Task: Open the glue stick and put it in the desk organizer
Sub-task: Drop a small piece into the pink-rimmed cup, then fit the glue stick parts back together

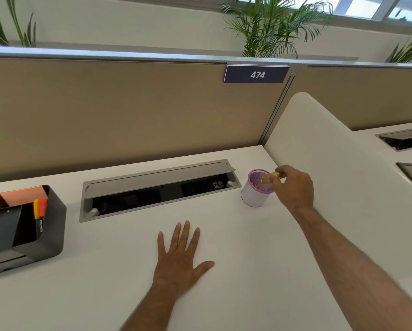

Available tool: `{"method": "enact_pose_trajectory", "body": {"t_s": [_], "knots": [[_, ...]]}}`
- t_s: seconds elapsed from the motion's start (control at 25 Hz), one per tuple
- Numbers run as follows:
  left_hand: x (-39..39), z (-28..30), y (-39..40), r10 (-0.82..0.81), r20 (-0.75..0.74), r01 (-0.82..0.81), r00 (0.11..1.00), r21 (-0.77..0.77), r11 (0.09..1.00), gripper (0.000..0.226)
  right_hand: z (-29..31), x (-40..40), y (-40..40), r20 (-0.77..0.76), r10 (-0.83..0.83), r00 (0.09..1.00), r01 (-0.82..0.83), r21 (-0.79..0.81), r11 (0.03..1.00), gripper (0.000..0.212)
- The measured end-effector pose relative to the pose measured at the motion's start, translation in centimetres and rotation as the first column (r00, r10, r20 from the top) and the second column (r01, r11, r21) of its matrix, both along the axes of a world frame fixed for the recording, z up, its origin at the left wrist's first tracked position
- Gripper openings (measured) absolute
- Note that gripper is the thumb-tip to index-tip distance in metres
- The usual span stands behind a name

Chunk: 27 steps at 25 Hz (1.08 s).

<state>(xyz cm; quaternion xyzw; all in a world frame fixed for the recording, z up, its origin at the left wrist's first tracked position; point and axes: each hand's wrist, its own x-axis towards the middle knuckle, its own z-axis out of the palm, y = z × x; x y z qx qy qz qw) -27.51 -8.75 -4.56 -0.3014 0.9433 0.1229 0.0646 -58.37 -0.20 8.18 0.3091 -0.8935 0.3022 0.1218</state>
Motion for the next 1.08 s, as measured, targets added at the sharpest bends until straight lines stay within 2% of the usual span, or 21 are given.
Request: {"method": "enact_pose_trajectory", "body": {"t_s": [0.08, 0.2, 0.32, 0.4, 0.48, 0.56, 0.64, 0.72, 0.8, 0.88, 0.96, 1.0, 1.08], "knots": [[0.0, -0.1, -0.1, -0.001, 0.001, 0.001, 1.000, 0.011, 1.000, 0.088, -0.1, 0.2, 0.2, 0.043, -0.020, 0.999, 0.025, -0.123, 0.992, 0.033], [0.2, -0.1, -0.3, -0.011, -0.017, 0.012, 1.000, 0.038, 0.999, 0.090, 0.3, 0.9, 0.3, 0.271, -0.070, 0.960, 0.159, -0.326, 0.932, 0.032], [0.5, 0.3, -0.8, 0.013, -0.097, -0.001, 0.995, 0.120, 0.993, 0.092, 0.5, 2.9, 0.4, 0.566, 0.025, 0.824, 0.300, -0.473, 0.829, 0.035], [0.8, 1.2, -1.0, 0.067, -0.196, -0.028, 0.978, 0.198, 0.980, 0.093, 0.5, 5.5, 0.3, 0.717, 0.152, 0.680, 0.359, -0.506, 0.784, 0.034], [1.0, 2.5, -0.8, 0.157, -0.349, -0.045, 0.924, 0.309, 0.950, 0.093, 0.5, 9.0, 0.2, 0.842, 0.246, 0.480, 0.401, -0.460, 0.792, 0.029], [1.1, 4.3, -0.2, 0.284, -0.489, -0.051, 0.825, 0.436, 0.898, 0.087, 0.5, 12.9, 0.2, 0.921, 0.300, 0.249, 0.410, -0.381, 0.829, 0.028], [1.5, 6.1, 0.6, 0.391, -0.587, -0.037, 0.709, 0.523, 0.852, 0.074, 0.3, 17.1, 0.1, 0.943, 0.328, 0.061, 0.368, -0.327, 0.870, 0.030], [2.5, 7.5, 1.5, 0.445, -0.678, -0.001, 0.585, 0.547, 0.837, 0.057, 0.1, 21.1, 0.2, 0.935, 0.351, -0.056, 0.305, -0.319, 0.897, 0.034], [4.3, 8.6, 2.2, 0.471, -0.748, -0.013, 0.467, 0.527, 0.850, 0.042, 0.2, 24.7, 0.1, 0.923, 0.364, -0.124, 0.240, -0.328, 0.914, 0.035], [6.4, 9.3, 2.5, 0.486, -0.790, -0.062, 0.374, 0.501, 0.863, 0.030, 0.4, 27.4, -0.1, 0.917, 0.369, -0.154, 0.177, -0.342, 0.923, 0.037], [8.9, 9.6, 2.9, 0.485, -0.812, -0.119, 0.324, 0.473, 0.873, 0.027, 0.5, 29.5, 0.0, 0.932, 0.347, -0.103, 0.056, -0.343, 0.938, 0.043], [10.2, 9.7, 3.1, 0.490, -0.814, -0.150, 0.312, 0.467, 0.871, 0.028, 0.4, 30.4, 0.3, 0.942, 0.332, -0.036, -0.004, -0.333, 0.943, 0.045], [13.0, 9.7, 3.5, 0.522, -0.801, -0.205, 0.292, 0.481, 0.853, 0.028, -0.3, 32.2, 1.3, 0.934, 0.322, 0.156, -0.117, -0.306, 0.945, 0.041]]}}
